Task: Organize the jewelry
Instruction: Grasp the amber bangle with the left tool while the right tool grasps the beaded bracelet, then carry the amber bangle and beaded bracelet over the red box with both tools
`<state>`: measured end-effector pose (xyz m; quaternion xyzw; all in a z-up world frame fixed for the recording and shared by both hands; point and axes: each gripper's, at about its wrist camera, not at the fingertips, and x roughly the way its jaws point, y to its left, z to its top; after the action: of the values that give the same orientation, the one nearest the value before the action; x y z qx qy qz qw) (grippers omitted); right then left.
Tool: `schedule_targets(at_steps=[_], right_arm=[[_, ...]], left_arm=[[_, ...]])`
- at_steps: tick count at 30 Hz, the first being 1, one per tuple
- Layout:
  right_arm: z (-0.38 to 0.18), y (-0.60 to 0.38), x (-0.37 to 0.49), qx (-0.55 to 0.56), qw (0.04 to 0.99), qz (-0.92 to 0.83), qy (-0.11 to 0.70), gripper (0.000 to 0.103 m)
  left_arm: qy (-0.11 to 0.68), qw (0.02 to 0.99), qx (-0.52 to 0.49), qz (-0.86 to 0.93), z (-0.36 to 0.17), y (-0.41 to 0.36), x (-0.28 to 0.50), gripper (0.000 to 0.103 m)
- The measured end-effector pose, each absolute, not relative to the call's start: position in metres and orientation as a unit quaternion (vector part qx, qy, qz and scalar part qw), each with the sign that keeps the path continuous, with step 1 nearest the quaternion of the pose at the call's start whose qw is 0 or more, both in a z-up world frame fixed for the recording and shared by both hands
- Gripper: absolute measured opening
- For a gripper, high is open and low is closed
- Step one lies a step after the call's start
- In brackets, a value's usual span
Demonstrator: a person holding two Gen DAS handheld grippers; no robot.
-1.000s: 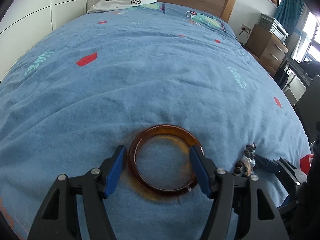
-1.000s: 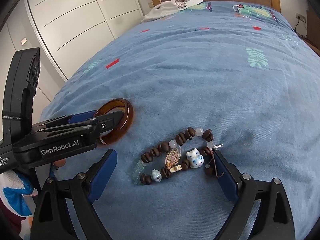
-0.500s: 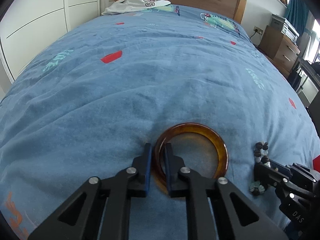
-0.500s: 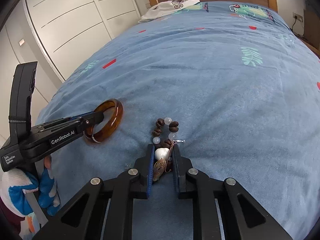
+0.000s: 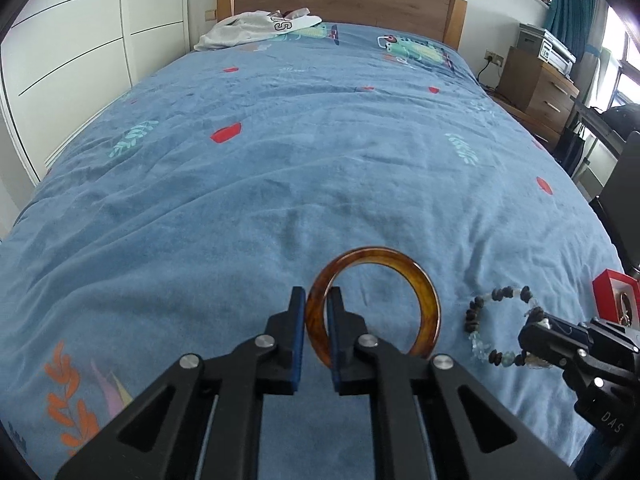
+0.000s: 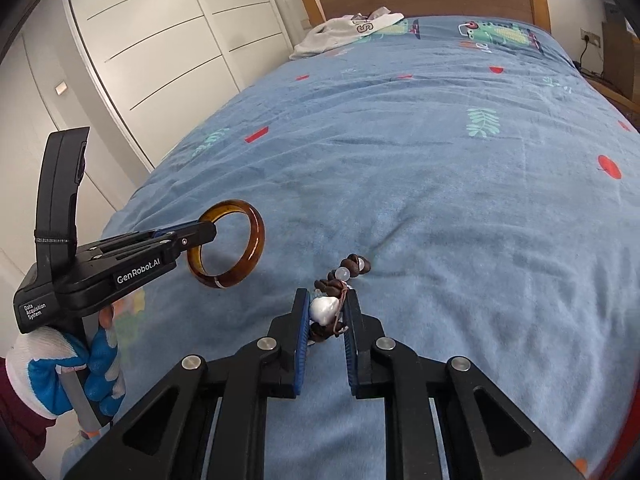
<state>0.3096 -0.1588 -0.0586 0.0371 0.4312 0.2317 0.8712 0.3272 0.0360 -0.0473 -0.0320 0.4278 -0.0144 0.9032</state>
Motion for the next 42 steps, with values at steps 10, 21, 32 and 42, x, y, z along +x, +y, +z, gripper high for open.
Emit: schedule_targets(at_steps=[10, 21, 32, 42], right_arm=[[0.003, -0.199, 0.238, 0.041, 0.894, 0.208, 0.394, 0.016], [0.077, -0.292, 0.175, 0.038, 0.929, 0.137, 0.341, 0.016], [0.075, -0.416, 0.152, 0.05, 0.934, 0.062, 0.347, 0.016], [0.014, -0.486, 0.176, 0.08, 0.918, 0.03, 0.387, 0.016]], left_arm=[[0.41, 0.91, -0.011, -0.051, 0.002, -0.002, 0.255, 0.01], [0.383, 0.914, -0.004, -0.133, 0.057, -0.103, 0.211, 0.01], [0.4, 0.891, 0.02, -0.213, 0.046, -0.239, 0.211, 0.01], [0.436, 0.865, 0.068, -0.239, -0.009, -0.338, 0.233, 0.01]])
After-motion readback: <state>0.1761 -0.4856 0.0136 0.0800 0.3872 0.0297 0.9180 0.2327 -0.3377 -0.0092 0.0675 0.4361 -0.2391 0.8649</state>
